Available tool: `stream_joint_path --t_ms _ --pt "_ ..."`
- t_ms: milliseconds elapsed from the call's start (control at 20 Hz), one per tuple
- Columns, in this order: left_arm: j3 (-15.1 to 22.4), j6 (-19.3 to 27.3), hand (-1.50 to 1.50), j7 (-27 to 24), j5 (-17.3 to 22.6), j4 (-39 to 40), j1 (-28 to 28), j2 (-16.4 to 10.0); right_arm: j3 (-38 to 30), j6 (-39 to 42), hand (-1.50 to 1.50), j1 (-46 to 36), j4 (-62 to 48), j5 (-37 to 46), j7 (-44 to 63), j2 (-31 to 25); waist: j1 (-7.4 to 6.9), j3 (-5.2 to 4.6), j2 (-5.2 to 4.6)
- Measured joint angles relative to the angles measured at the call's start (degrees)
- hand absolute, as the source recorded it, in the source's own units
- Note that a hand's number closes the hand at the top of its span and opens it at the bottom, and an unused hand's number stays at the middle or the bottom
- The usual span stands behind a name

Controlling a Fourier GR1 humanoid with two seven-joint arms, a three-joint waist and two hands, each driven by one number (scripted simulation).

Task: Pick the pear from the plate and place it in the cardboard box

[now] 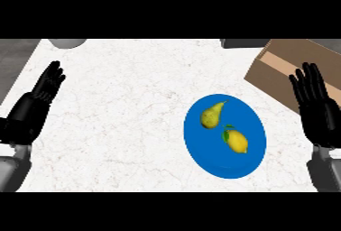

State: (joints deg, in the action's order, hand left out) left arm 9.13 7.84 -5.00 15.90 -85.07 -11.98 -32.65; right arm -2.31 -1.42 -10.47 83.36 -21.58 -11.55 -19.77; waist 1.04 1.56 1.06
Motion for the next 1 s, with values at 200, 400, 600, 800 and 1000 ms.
stream_joint_path --t_ms 200,400,600,800,1000 --pt "-1.37 0.68 0.00 3.69 2.34 -1.96 2.01 0.85 0.00 -8.59 -1.50 0.26 1.57 3.36 4.51 1.85 -0.97 -1.03 -0.47" --pt "-2.65 1.22 0.00 6.52 6.14 -1.26 5.32 2.87 -1.76 -21.52 -1.50 1.36 0.56 11.89 9.33 -0.27 -0.85 -1.87 -0.78" --pt "-3.35 0.87 0.00 8.34 9.02 -1.14 7.40 4.28 -0.07 -36.30 -1.50 3.14 4.62 22.57 7.04 3.33 -0.70 -1.88 -0.58" --pt "-4.18 0.64 0.00 10.75 10.75 -2.69 8.12 4.35 8.26 -44.41 -1.50 4.65 8.68 35.89 9.65 5.96 -1.06 -1.83 -0.63" --pt "-4.38 0.36 0.00 11.32 11.29 -4.02 9.46 4.40 14.43 -42.23 -1.50 5.50 8.92 46.66 21.40 4.27 -1.37 -2.03 -0.58"
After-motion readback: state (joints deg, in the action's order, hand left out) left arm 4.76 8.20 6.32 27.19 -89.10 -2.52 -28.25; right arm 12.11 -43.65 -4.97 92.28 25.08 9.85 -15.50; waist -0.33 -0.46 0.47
